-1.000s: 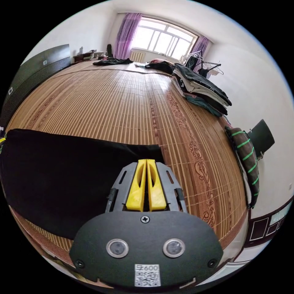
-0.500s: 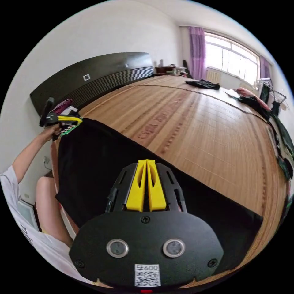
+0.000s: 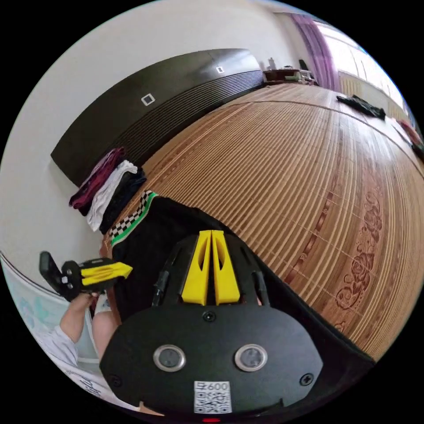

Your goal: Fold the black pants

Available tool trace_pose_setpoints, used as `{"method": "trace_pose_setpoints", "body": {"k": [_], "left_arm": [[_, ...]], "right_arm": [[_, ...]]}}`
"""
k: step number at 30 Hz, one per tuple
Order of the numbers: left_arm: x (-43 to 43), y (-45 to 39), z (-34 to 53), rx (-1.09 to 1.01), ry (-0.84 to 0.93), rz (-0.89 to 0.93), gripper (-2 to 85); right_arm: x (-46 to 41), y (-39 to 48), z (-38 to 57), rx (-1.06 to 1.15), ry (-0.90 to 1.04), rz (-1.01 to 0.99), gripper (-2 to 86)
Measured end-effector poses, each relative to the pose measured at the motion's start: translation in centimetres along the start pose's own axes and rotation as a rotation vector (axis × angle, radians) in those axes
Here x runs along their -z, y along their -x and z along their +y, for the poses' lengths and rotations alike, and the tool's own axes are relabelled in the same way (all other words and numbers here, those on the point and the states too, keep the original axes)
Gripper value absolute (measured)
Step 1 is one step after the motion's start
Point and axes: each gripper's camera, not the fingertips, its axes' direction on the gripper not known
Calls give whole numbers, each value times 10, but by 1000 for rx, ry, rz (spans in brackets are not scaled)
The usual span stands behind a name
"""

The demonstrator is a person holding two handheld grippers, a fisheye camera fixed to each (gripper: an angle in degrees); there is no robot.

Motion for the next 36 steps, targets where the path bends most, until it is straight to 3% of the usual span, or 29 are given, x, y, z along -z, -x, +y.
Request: {"method": "trace_pose_setpoints", "body": {"k": [2,5,10,13,16,19,23,29,36], "left_arm": [[0,20,12,66,-51,20,9],[12,37,11,133,-76,22,9],[32,34,5,75,-93,-145,15],[47,58,6,92,-120,-143,28],[77,109,17,189,-188,-28,97],[129,181,65,537,-353,61,124],[137,265,127,874,-301,254,166],[125,351,141,1014,-348,451,150],[107,394,147,1117,-349,485,85]], "right_arm": [[27,-10,33,-104,-206,-77,-9],[57,-2,86,-49,-322,-93,-9],[83,36,180,141,-168,28,-9],[79,67,236,241,-106,66,-9],[58,92,269,309,-34,132,-9],[44,107,288,343,-59,188,-9],[27,126,296,411,-41,208,-8],[5,136,299,457,-18,239,-8],[-14,117,296,449,61,205,-9]]}}
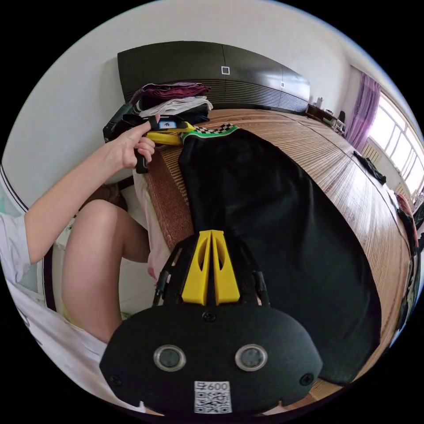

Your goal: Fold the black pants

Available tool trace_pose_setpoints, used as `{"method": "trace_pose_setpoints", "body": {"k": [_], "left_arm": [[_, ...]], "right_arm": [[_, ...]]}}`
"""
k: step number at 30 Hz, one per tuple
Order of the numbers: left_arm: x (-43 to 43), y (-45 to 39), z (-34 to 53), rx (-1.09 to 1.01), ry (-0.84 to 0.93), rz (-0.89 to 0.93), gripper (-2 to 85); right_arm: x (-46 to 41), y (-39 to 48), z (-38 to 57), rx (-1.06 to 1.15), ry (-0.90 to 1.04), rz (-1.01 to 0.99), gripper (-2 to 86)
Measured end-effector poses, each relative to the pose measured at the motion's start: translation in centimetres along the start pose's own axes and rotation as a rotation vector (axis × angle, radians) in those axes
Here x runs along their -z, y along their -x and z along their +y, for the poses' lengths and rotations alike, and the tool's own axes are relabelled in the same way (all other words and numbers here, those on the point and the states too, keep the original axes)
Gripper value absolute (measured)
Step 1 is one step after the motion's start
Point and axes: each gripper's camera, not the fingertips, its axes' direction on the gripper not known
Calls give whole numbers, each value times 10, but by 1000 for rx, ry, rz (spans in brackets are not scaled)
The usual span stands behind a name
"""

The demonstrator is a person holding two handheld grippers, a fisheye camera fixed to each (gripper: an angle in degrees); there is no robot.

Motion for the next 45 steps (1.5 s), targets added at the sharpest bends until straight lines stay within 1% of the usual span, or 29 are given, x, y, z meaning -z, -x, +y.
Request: {"method": "trace_pose_setpoints", "body": {"k": [1,3,5,6,7,8,9,10,14,16,18,20,21,22,23,24,25,26,27,28,29,32,33,35,36,39,41,42,45], "left_arm": [[-1,4,0,-9,-3,-17,65],[-1,15,4,-2,-14,6,48],[5,31,12,9,-54,104,41],[6,31,13,-2,-55,123,40],[9,28,15,-36,-57,149,39],[13,18,16,-88,-58,187,38],[15,10,17,-117,-60,216,38],[19,-9,21,-171,-60,261,37],[16,-104,59,-409,-19,401,35],[6,-141,84,-479,15,457,35],[-11,-174,115,-536,64,491,33],[-34,-209,167,-630,118,498,32],[-40,-216,181,-654,129,497,32],[-53,-228,209,-697,148,498,31],[-67,-237,238,-729,169,497,30],[-75,-240,253,-742,180,499,30],[-92,-246,284,-775,203,509,29],[-110,-251,315,-811,235,519,28],[-119,-252,330,-830,253,524,27],[-136,-253,357,-860,275,524,27],[-153,-251,383,-866,290,517,26],[-202,-242,438,-911,372,458,24],[-211,-239,448,-919,379,448,24],[-241,-223,484,-935,404,432,22],[-249,-220,494,-944,410,421,22],[-283,-202,539,-978,421,377,22],[-309,-191,577,-991,436,365,24],[-315,-189,588,-1004,440,353,25],[-351,-182,647,-1115,464,253,31]], "right_arm": [[2,-4,0,0,-5,-2,-9],[7,-11,-1,-8,-6,-8,-9],[27,-26,-2,-61,-70,26,-9],[32,-30,-1,-78,-88,39,-9],[34,-39,-2,-105,-58,47,-9],[25,-47,-6,-99,33,21,-9],[24,-49,-6,-96,30,17,-9],[29,-55,-6,-93,-10,21,-9],[43,-78,-14,-119,-24,7,-9],[53,-94,-15,-149,-42,-22,-9],[76,-121,-13,-207,-101,-72,-9],[129,-184,-1,-386,-324,-29,-9],[139,-205,0,-431,-372,-14,-9],[143,-251,-9,-508,-367,-16,-9],[132,-303,-27,-576,-287,-113,-9],[123,-328,-36,-596,-256,-188,-9],[106,-372,-52,-638,-241,-343,-9],[90,-407,-66,-693,-229,-436,-9],[82,-421,-73,-703,-205,-478,-9],[63,-442,-85,-709,-145,-592,-9],[52,-458,-89,-738,-102,-654,-9],[52,-493,-81,-791,-106,-766,-9],[56,-501,-76,-811,-109,-764,-9],[89,-530,-46,-912,-168,-650,-8],[97,-535,-40,-921,-160,-619,-8],[148,-549,-14,-899,-182,-503,-6],[202,-545,2,-843,-244,-359,1],[214,-543,6,-840,-249,-329,5],[271,-521,13,-754,-346,-229,59]]}}
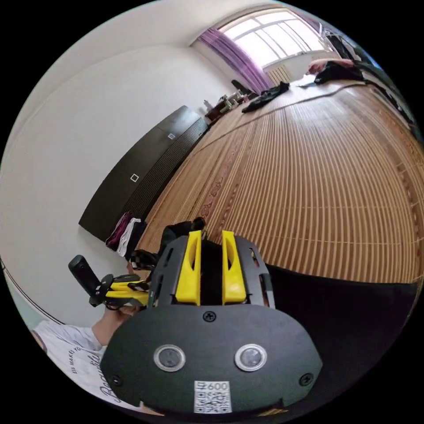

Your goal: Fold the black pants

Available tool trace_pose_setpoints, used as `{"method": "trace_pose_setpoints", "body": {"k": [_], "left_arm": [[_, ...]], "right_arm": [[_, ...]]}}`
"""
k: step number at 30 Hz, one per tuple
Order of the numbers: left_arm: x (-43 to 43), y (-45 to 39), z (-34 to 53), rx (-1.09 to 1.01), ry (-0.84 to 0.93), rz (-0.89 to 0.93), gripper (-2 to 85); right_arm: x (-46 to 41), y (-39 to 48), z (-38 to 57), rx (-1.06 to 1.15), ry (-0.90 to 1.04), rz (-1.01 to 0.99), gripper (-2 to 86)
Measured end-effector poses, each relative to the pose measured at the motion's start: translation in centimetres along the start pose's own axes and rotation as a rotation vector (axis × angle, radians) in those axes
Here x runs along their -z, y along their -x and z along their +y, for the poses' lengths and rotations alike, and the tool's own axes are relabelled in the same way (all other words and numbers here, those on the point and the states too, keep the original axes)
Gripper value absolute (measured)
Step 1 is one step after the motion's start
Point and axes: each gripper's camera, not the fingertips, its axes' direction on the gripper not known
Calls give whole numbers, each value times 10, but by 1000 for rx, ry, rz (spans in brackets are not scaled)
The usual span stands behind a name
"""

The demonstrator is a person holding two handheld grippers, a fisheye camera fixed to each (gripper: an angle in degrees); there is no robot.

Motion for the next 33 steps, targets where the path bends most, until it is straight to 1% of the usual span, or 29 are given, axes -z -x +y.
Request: {"method": "trace_pose_setpoints", "body": {"k": [2,3,4,5,6,8,10,12,14,15,16,17,18,19,21,22,23,24,25,26,28,29,30,31,32,33], "left_arm": [[-43,-22,18,-59,64,-90,45],[-54,-26,23,-68,87,-104,50],[-73,-34,34,-84,123,-106,59],[-83,-42,48,-112,119,-95,67],[-85,-46,56,-123,105,-99,69],[-80,-59,94,-157,68,-132,77],[-70,-66,128,-188,90,-174,81],[-57,-66,163,-197,82,-285,84],[-52,-60,203,-252,108,-473,86],[-55,-56,211,-260,131,-511,84],[-60,-45,225,-268,165,-548,81],[-67,-30,236,-259,200,-550,74],[-72,-21,241,-244,224,-544,70],[-86,-2,249,-217,290,-504,54],[-91,20,262,-177,273,-388,33],[-91,33,269,-146,253,-349,25],[-90,43,275,-137,244,-346,22],[-89,48,278,-133,239,-344,21],[-88,58,283,-119,235,-332,19],[-87,66,288,-112,228,-319,18],[-88,77,294,-114,221,-306,16],[-88,83,296,-116,222,-305,15],[-89,86,296,-117,223,-305,14],[-89,90,296,-122,229,-304,13],[-89,94,295,-128,240,-301,12],[-89,97,292,-130,247,-296,12]], "right_arm": [[16,44,4,147,-10,-36,129],[15,57,5,194,8,-51,150],[7,88,7,305,66,-72,187],[-6,121,11,417,137,-64,210],[-15,136,14,470,176,-46,215],[-50,181,29,607,294,87,224],[-78,200,43,688,388,186,227],[-104,211,57,745,473,256,226],[-125,221,67,797,531,342,206],[-129,224,68,805,540,356,196],[-130,228,65,808,540,325,158],[-127,232,59,800,543,263,101],[-125,232,54,779,535,244,82],[-119,229,41,709,493,218,44],[-105,219,18,591,445,152,22],[-95,205,1,470,406,97,18],[-84,181,-14,295,365,18,16],[-81,164,-21,183,356,-44,17],[-75,126,-30,-42,328,-186,19],[-67,90,-28,-227,233,-272,20],[-51,59,-17,-362,111,-269,16],[-42,55,-9,-381,69,-223,40],[-39,57,-6,-375,66,-195,52],[-37,69,-1,-321,88,-147,120],[-39,89,2,-248,136,-84,167],[-42,99,4,-218,166,-47,179]]}}
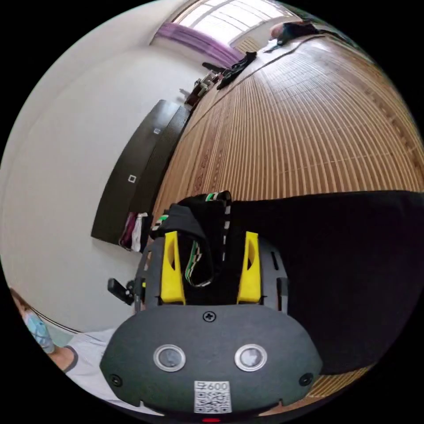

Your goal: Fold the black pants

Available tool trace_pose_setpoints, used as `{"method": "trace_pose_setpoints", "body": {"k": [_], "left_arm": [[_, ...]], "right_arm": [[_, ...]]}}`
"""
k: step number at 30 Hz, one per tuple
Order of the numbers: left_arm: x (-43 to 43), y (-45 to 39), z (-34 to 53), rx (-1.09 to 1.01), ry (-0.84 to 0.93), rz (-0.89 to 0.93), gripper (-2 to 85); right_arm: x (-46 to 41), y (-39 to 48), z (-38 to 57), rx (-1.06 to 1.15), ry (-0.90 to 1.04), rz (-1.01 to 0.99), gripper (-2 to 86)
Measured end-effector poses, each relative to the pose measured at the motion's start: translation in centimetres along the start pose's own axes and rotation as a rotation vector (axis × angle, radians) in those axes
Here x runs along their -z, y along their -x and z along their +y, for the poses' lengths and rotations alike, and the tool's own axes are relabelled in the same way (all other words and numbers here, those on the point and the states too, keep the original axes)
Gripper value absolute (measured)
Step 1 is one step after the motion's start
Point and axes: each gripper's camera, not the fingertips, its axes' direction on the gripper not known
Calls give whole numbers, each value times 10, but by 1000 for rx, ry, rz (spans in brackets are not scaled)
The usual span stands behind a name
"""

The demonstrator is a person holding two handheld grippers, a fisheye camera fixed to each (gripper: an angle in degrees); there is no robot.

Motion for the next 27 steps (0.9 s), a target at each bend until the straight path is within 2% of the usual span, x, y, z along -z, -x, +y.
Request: {"method": "trace_pose_setpoints", "body": {"k": [4,6,7,8,11,12,15,17,20,23,25,27], "left_arm": [[32,47,-49,39,-163,14,7],[8,73,-96,3,-64,-14,5],[-32,90,-131,-44,106,19,4],[-66,105,-155,-75,211,81,4],[-81,129,-180,-51,313,268,5],[-77,127,-178,-71,342,275,5],[-58,115,-132,-200,468,142,6],[-43,124,-85,-203,493,163,7],[-3,162,-41,-95,371,218,8],[26,197,-4,-10,346,270,8],[42,215,12,29,313,276,8],[64,233,19,73,208,314,7]], "right_arm": [[-38,64,29,190,178,184,182],[-52,80,38,232,215,219,140],[-59,88,44,242,210,258,130],[-63,96,49,256,206,273,118],[-66,109,60,285,183,257,78],[-67,110,62,285,176,251,78],[-76,117,68,300,196,220,86],[-85,137,75,355,186,270,118],[-99,184,93,521,139,361,142],[-111,232,114,660,99,437,158],[-113,263,129,762,82,387,161],[-124,294,143,859,126,324,160]]}}
